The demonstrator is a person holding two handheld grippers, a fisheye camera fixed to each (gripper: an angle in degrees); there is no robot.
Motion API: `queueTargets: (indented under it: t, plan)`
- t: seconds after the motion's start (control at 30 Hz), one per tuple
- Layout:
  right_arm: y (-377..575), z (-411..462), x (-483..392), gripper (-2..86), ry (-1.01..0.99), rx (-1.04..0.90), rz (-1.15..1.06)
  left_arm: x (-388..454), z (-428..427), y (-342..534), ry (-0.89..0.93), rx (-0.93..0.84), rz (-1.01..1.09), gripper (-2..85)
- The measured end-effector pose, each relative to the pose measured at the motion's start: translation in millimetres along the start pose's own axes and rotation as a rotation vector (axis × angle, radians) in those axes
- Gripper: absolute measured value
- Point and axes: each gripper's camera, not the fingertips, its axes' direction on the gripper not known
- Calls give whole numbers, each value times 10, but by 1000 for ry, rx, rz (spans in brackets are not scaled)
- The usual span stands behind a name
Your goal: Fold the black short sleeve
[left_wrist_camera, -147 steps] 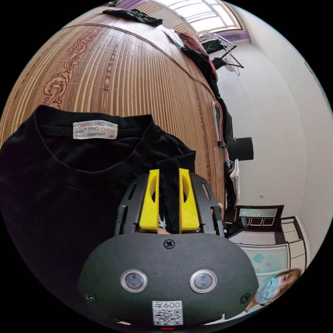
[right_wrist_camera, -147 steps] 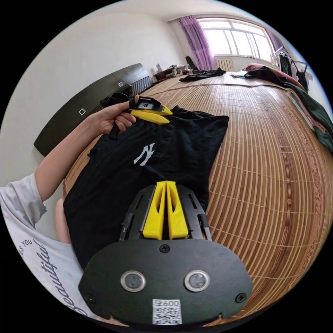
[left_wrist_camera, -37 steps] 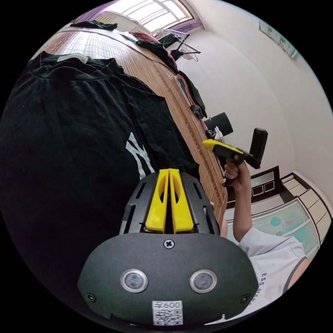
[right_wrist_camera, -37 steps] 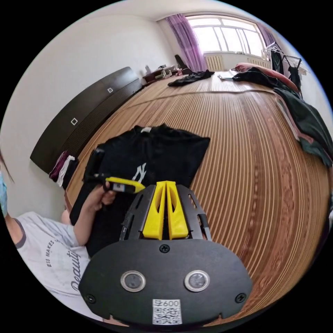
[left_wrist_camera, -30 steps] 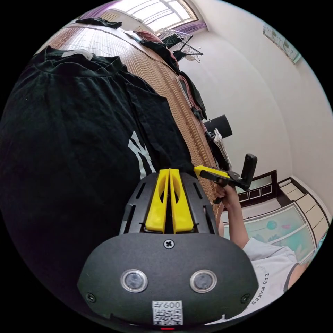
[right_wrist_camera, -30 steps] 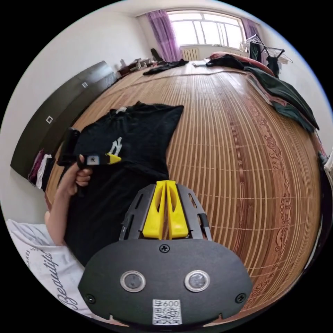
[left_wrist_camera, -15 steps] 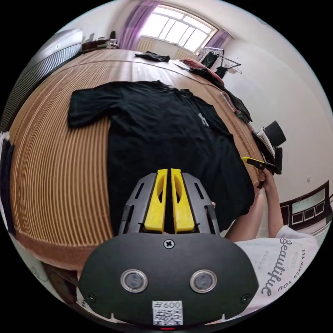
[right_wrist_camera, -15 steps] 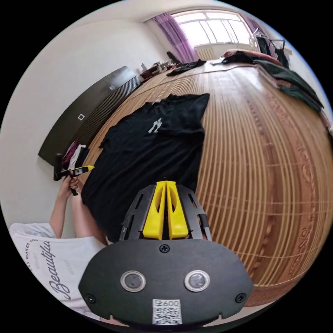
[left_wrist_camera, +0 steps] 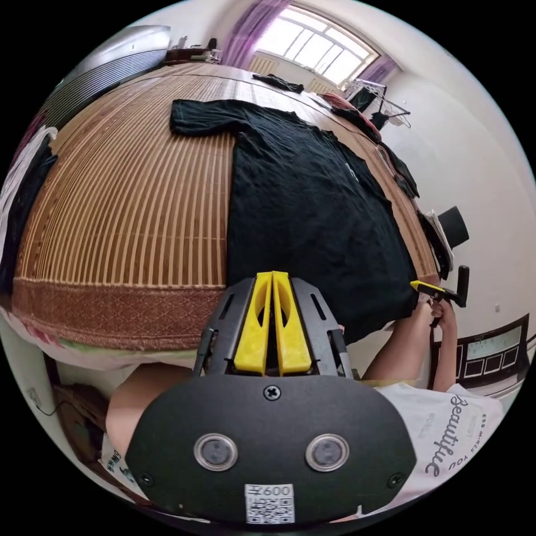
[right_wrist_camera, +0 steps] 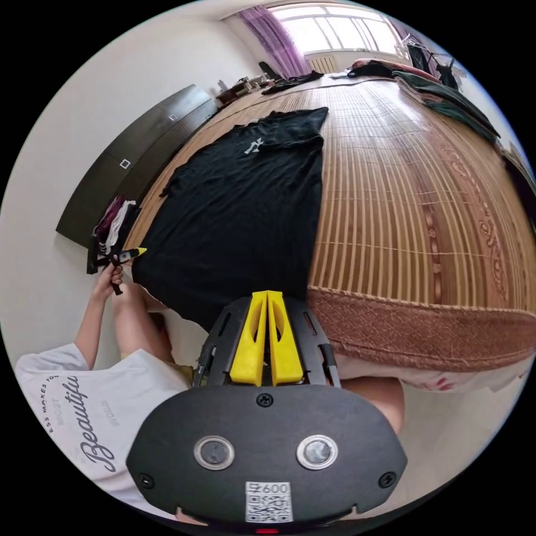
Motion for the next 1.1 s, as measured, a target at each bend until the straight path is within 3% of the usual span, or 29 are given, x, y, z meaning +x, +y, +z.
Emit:
queueTargets:
  t: [0.3, 0.4, 0.5, 0.57, 0.67, 0.73, 0.87, 1.03, 1.1]
  plan:
    - [181, 930, 885, -9, 144, -38, 57, 152, -195, 1071, -28, 11, 39, 3]
    - [190, 1046, 923, -9, 183, 100, 24, 206, -518, 1345, -135, 37, 64, 4]
    - [-72, 1299, 606, -9, 152, 322, -101, 473, -1024, 1546, -392, 345, 194, 5]
    - [-497, 1841, 181, -9, 173, 412, -232, 730, -1189, 1749, -578, 700, 302, 7]
    - [-1095, 2775, -430, -9, 194, 459, -429, 867, -1065, 1568, -585, 847, 331, 7]
    - [-1518, 3443, -755, -9, 222, 420, -516, 840, -909, 1270, -511, 807, 318, 7]
    - [-2656, 5044, -1029, -8, 130, 220, -604, 678, -402, 598, -373, 483, 394, 6]
    - [-3963, 6399, -624, -9, 62, 180, -469, 722, -312, 443, -54, 151, 558, 3]
    - [-4414, 6828, -497, -9, 79, 178, -469, 719, -264, 468, 37, 104, 550, 3]
